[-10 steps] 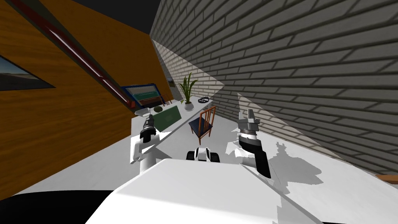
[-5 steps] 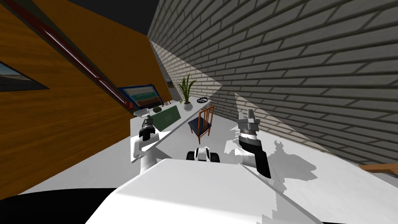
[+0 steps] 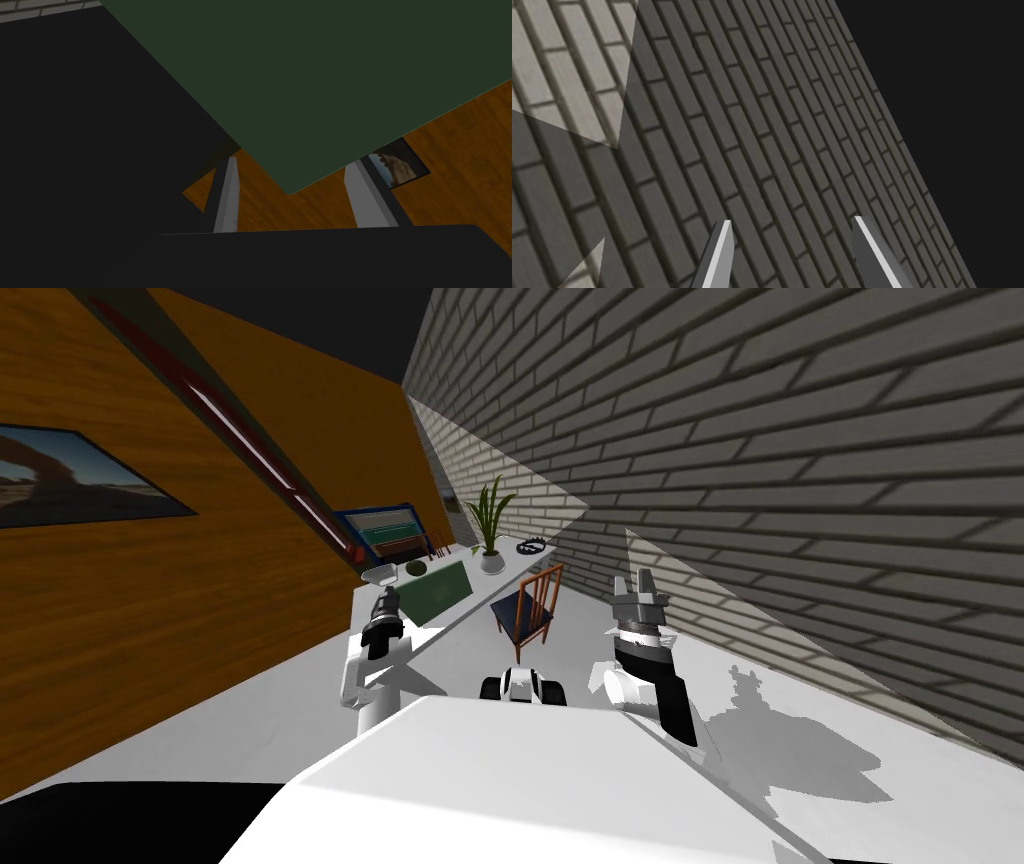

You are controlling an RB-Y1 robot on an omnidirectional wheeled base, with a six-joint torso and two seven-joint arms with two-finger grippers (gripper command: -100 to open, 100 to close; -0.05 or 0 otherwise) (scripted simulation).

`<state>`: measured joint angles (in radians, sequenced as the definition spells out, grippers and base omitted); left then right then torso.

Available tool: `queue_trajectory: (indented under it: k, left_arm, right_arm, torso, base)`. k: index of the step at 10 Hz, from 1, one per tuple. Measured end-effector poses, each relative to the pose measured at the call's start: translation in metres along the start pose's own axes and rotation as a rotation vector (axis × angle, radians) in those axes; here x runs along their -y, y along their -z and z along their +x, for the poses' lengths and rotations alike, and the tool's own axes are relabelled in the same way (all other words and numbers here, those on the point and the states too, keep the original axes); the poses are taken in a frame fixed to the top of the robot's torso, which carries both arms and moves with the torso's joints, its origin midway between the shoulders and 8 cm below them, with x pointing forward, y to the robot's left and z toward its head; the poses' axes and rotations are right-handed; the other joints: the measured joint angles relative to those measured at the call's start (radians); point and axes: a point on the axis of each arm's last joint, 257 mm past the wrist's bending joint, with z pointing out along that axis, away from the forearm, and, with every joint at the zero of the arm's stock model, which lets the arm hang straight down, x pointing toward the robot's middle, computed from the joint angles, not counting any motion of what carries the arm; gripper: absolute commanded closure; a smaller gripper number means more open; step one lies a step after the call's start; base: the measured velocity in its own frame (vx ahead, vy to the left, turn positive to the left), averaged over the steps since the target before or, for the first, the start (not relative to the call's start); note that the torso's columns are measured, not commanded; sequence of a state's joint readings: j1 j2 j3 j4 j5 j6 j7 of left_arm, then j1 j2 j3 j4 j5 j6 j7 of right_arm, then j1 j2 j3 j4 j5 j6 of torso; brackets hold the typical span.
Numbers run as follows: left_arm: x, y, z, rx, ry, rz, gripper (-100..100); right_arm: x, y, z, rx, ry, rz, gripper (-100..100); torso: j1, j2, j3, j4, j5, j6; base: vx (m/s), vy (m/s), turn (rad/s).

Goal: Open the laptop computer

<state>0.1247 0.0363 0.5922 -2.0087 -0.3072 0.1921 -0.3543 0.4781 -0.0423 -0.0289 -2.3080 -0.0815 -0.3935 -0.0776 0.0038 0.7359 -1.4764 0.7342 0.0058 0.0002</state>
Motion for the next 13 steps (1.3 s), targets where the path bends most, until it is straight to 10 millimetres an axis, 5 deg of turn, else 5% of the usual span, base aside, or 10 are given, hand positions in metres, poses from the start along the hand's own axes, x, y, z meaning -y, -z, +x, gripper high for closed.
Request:
queue_trajectory:
  k: [4, 13]
  left_arm:
    - [0.011, 0.02, 0.008, -0.034, 0.016, 0.036, 100]
    - [-0.019, -0.011, -0.021, -0.006, 0.006, -0.11, 100]
  right_arm:
    - [0.0, 0.0, 0.0, 0.0, 0.0, 0.0, 0]
    - [0.0, 0.0, 0.0, 0.0, 0.0, 0.0, 0]
  torso:
    - [0.002, -0.001, -0.001, 0.001, -0.001, 0.001]
    - [0.001, -0.001, -0.001, 0.0, 0.0, -0.004]
  base:
    - [0.034, 0.0, 0.015]
    - [-0.053, 0.047, -0.171]
